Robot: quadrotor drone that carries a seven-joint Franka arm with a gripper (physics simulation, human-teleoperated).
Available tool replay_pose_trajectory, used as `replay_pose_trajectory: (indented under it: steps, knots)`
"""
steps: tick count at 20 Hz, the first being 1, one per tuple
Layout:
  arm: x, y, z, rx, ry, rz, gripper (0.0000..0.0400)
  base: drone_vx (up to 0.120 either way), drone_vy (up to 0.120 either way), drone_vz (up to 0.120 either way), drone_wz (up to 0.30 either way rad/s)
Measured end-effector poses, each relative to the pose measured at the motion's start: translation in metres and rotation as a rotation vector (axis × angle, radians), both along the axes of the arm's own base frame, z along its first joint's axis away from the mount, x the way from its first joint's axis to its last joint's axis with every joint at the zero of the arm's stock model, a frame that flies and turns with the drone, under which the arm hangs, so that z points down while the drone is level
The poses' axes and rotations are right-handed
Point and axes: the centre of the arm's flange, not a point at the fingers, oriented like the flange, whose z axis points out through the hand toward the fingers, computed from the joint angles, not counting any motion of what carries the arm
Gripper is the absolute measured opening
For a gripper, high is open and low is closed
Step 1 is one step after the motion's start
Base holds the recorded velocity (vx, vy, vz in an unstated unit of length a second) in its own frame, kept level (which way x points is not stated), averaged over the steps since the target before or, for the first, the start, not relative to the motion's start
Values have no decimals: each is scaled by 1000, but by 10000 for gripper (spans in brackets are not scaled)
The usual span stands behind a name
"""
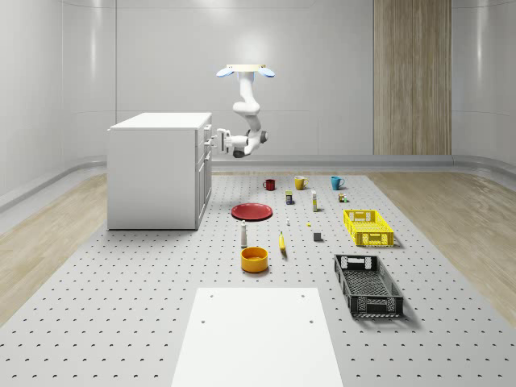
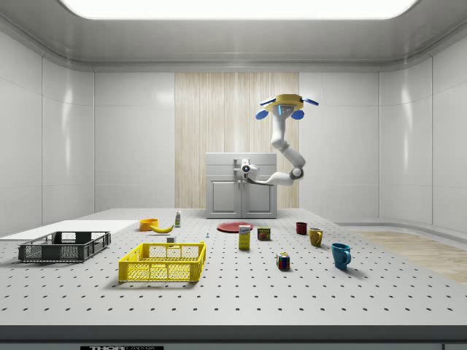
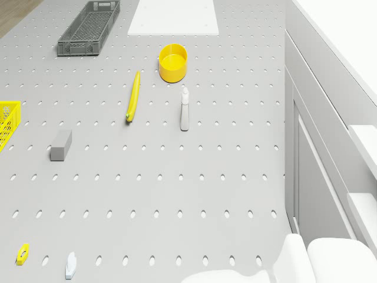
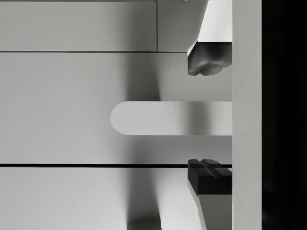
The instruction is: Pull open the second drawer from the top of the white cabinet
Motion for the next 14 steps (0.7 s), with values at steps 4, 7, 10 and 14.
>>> replay_pose_trajectory:
  steps: [4,7,10,14]
  knots:
    - [0,16,0,0,0,0,289,0,0,0,0]
    - [0,26,0,0,0,0,206,0,0,0,0]
    - [0,33,0,0,0,0,150,0,0,0,0]
    - [0,32,2,-1,8,2,127,0,0,0,0]
